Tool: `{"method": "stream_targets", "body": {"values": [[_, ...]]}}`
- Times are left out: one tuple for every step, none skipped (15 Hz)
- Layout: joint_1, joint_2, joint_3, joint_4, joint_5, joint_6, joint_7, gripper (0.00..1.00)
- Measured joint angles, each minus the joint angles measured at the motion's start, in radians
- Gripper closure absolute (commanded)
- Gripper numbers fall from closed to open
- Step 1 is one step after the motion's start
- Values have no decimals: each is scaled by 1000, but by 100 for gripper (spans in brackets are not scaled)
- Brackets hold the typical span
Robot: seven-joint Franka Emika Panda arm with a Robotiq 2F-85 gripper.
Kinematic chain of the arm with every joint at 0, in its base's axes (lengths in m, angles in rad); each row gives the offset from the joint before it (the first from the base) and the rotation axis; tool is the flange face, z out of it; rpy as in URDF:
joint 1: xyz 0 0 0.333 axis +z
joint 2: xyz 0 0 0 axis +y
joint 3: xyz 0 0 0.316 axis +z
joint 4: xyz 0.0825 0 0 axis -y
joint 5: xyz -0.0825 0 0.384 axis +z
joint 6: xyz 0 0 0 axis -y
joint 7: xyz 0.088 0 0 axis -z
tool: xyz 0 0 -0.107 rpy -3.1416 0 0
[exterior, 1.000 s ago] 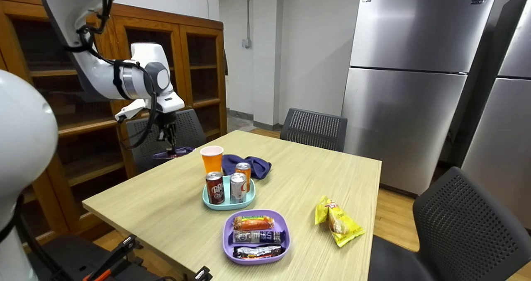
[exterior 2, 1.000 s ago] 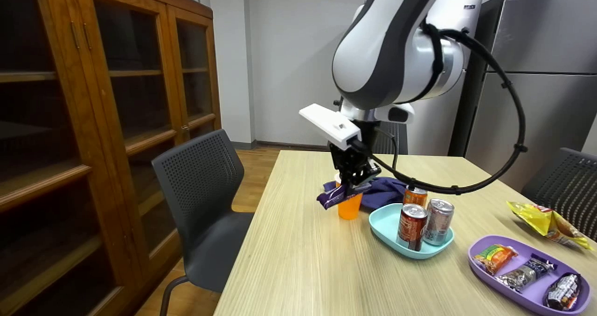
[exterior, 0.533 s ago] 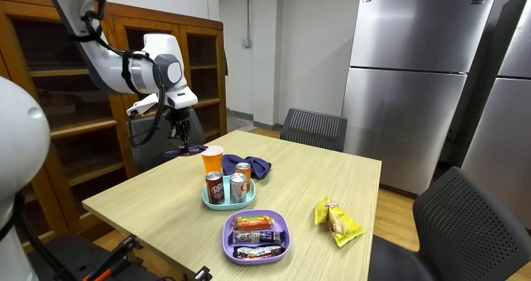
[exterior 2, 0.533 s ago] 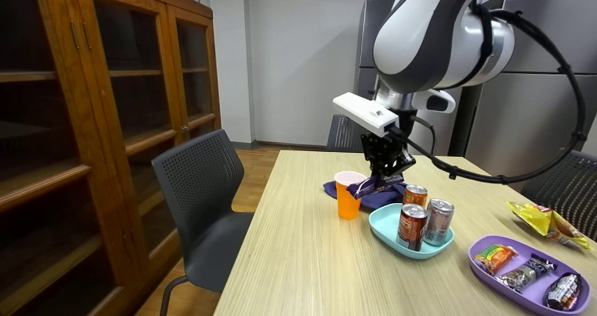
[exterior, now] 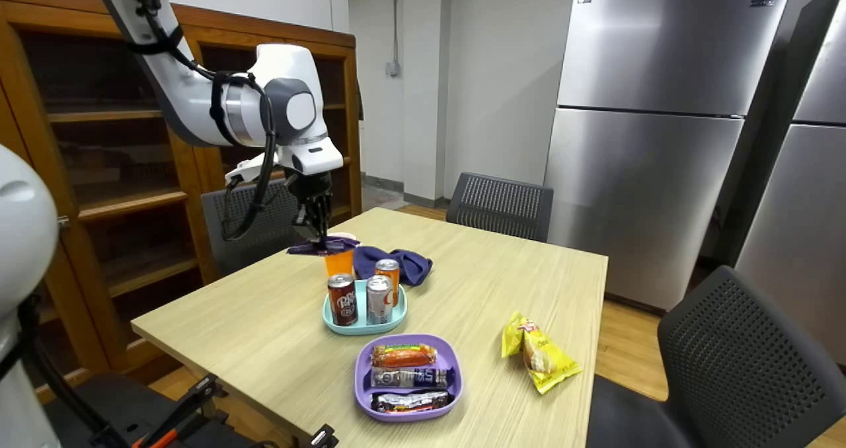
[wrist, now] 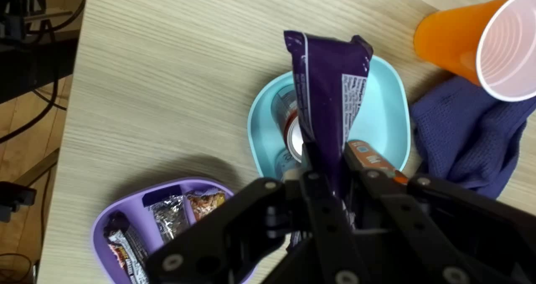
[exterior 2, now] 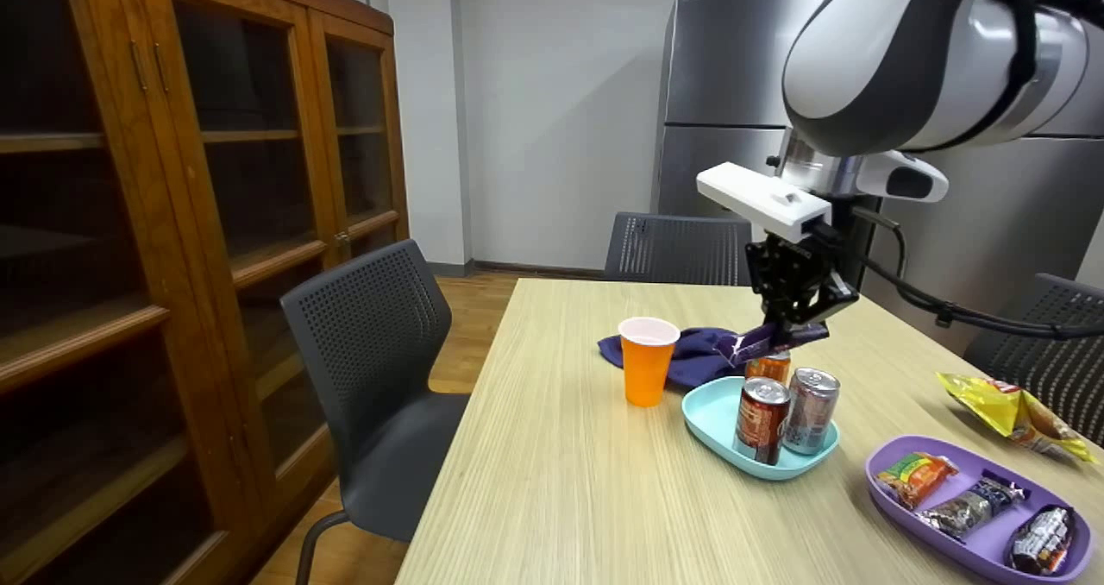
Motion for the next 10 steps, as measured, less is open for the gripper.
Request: {"method": "stream_targets", "body": {"values": [[-23, -8, -1, -12, 0, 0, -3, 96], [-47, -15, -3, -23, 0, 0, -10, 96], [-69, -20, -5, -32, 0, 0, -21, 96], [-91, -24, -9, -40, 1, 2, -38, 96], [-112, -26, -13, -47, 7, 4, -65, 96], [-132, -27, -16, -53, 21, 6, -98, 96], [-150, -26, -21, -58, 39, 7, -138, 96], [-168, -26, -28, -62, 58, 8, -182, 96], [-185, -25, -35, -65, 73, 8, -224, 96], [-202, -22, -44, -66, 79, 8, -257, 96]]}}
